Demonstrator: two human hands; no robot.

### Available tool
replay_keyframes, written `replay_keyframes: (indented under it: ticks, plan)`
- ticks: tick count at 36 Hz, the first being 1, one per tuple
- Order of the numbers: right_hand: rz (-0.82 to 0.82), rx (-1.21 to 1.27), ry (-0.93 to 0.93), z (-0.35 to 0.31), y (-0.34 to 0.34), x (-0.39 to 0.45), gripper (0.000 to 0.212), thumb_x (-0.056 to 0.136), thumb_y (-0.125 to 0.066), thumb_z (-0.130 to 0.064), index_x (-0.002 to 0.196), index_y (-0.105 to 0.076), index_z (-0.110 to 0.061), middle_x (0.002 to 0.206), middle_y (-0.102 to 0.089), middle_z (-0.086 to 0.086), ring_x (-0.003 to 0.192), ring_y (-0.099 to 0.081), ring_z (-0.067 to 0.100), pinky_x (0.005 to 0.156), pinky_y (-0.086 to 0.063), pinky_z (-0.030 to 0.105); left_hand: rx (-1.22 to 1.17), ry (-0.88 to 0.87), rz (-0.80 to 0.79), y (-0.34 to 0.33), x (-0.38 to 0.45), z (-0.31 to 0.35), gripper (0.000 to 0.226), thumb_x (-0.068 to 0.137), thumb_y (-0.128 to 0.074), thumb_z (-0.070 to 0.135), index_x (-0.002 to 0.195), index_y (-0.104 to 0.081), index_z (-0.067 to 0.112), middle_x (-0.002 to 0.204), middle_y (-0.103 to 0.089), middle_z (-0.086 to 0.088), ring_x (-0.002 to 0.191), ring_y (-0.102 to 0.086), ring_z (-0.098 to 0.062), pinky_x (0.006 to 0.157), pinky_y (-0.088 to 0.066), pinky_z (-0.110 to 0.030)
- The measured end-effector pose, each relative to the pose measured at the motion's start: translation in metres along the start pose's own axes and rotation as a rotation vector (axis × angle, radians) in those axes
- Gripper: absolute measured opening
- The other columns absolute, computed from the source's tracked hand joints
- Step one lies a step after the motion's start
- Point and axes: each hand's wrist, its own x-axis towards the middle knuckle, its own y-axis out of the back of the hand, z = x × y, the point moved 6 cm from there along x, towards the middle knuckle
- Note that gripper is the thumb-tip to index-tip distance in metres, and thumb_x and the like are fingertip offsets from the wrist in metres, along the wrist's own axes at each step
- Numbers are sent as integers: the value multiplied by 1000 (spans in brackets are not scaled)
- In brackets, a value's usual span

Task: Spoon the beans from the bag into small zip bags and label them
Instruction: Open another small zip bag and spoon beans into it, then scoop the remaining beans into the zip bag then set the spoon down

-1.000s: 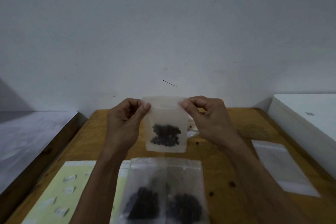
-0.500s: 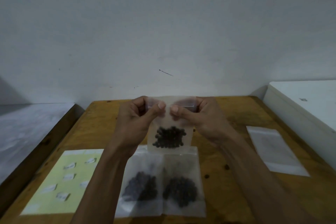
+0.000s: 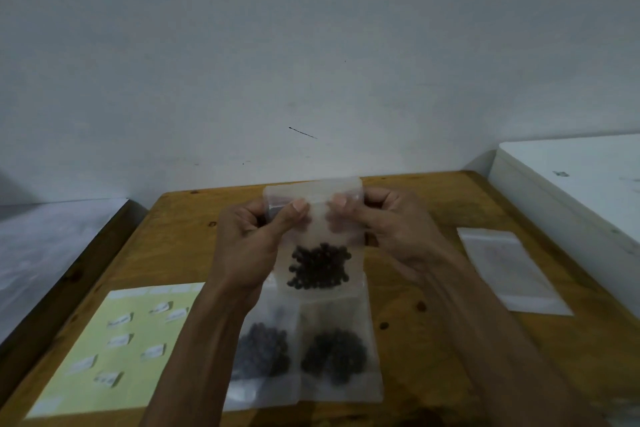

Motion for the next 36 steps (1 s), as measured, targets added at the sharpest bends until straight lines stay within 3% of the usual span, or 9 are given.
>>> replay_keyframes:
  ticks: [4,8,14,20,24,29,32,34,36]
  plan:
    - [16,-15,-10,-2,11,-4,35,73,-73,-33,85,-76,0,87,-77,12,79,-72,21,69,-59,33,-34,39,-6,5,-1,-2,19,78,-69,24,71,-77,8,75,-73,-9,72,-67,-20,62,-56,-30]
    - [3,17,-44,1,11,-10,28,74,-72,-33,82,-77,-7,87,-77,10,76,-72,18,61,-57,29,-28,64,15,4,-4,-5,20,79,-70,23,68,-77,7,71,-71,-8,68,-66,-19,57,-54,-28]
    - [42,77,-127,17,19,-15,24,74,-74,-28,85,-80,-8,88,-77,10,77,-72,22,58,-56,33,-35,225,-36,2,-11,-16,22,89,-64,20,84,-77,3,80,-74,-12,70,-69,-20,54,-55,-29]
    - [138,43,-222,44,28,-20,18,69,-80,-17,79,-76,-3,90,-76,14,76,-73,25,58,-60,35,63,320,-15,6,-17,-40,20,91,-66,14,77,-77,5,71,-73,-11,61,-68,-19,51,-56,-30]
    - [159,-171,-290,65,31,-25,11,82,-76,-10,84,-72,0,90,-75,12,76,-74,22,63,-63,36,418,317,-21,15,-16,-59,13,87,-74,18,77,-76,9,74,-75,-8,72,-72,-26,67,-63,-47]
    - [185,-573,-306,83,28,-23,8,85,-76,-21,82,-72,-15,86,-72,0,81,-70,13,72,-60,31,911,187,-29,16,-14,-65,16,79,-82,31,84,-72,19,79,-71,4,74,-66,-14,70,-57,-35]
    - [196,-778,-322,86,24,-21,16,84,-78,-31,80,-70,-18,81,-71,0,78,-66,12,70,-56,26,1047,139,-49,14,-11,-68,38,77,-82,37,108,-72,17,99,-72,2,89,-65,-13,74,-50,-29]
    - [186,-910,-353,89,23,-20,21,83,-77,-41,84,-65,-24,89,-68,-2,84,-64,13,77,-57,33,1104,132,-41,13,-8,-71,54,78,-81,40,124,-66,15,112,-69,-2,101,-64,-18,80,-49,-29]
    - [187,-1014,-337,89,22,-19,32,81,-75,-48,102,-66,-26,107,-66,-4,102,-61,16,86,-56,38,1125,117,-36,11,-5,-72,59,79,-79,42,129,-63,16,116,-68,-4,105,-62,-20,84,-49,-32]
